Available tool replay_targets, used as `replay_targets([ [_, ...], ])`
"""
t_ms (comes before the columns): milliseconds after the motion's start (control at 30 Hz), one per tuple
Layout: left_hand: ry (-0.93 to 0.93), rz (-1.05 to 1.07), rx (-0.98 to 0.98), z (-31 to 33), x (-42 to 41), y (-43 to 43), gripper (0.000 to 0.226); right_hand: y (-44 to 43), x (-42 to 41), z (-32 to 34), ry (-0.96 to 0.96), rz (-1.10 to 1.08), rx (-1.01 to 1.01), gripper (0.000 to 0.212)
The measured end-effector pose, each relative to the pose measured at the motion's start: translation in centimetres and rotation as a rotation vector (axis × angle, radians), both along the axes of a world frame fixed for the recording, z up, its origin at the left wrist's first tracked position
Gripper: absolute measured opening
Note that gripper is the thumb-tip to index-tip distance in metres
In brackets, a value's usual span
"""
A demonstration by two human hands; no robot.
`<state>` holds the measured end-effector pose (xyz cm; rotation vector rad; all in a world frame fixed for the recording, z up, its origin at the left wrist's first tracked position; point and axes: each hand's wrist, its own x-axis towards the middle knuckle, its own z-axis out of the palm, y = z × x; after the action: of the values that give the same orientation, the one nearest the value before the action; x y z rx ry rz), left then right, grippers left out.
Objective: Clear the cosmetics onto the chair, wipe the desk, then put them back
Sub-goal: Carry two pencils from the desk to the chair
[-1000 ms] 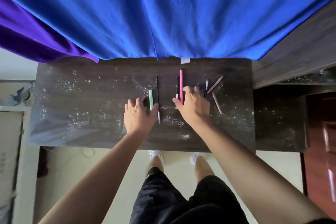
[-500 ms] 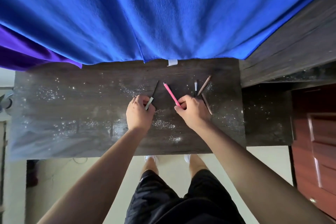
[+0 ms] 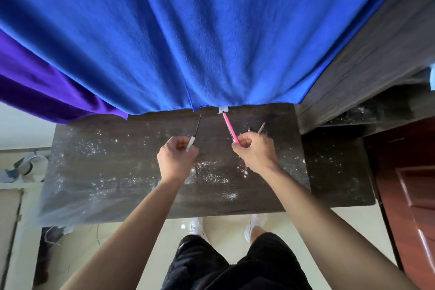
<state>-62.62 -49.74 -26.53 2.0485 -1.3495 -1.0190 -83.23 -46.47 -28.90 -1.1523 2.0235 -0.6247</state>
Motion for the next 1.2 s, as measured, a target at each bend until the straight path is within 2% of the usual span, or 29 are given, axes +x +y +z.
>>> replay_targets([
  [100,0.087,-0.034,-0.087,2.9,0.1,-0.7,0.013,0.5,-0.6,2.9,0.023,-0.047,-0.095,0.009],
  [233,0.216,-0.219,-0.157,5.4,-0.3,-1.7,0.016,3.5,-0.9,6.0,0.053,-0.198,-0.212,0.008],
  [400,0.32,-0.525,-0.171,6.1,-3.4,-0.1,0.013,13.8,0.1,8.3,0.096,-0.497,-0.306,0.014],
  [533,0.412,-0.755,-0.183,7.4,-7.7,4.7,0.016,23.1,1.0,10.1,0.165,-0.719,-0.257,0.014],
  [633,0.505,-0.945,-0.136,8.9,-11.5,11.2,0.021,31.7,1.9,12.2,0.23,-0.979,-0.293,0.019],
  [733,0.575,-1.144,-0.103,10.8,-14.1,19.3,0.027,40.6,3.5,14.0,0.281,-1.194,-0.331,0.015],
  [800,0.597,-1.249,-0.047,11.7,-15.1,24.5,0.024,46.0,4.9,14.7,0.309,-1.305,-0.348,0.011],
  [933,0.57,-1.443,0.005,12.5,-16.2,35.8,0.019,56.8,7.9,14.5,0.336,-1.488,-0.349,0.006],
  [1200,0.556,-1.756,-0.05,11.8,-16.3,61.8,0.025,80.6,13.8,13.1,0.316,-1.776,-0.352,0.007],
])
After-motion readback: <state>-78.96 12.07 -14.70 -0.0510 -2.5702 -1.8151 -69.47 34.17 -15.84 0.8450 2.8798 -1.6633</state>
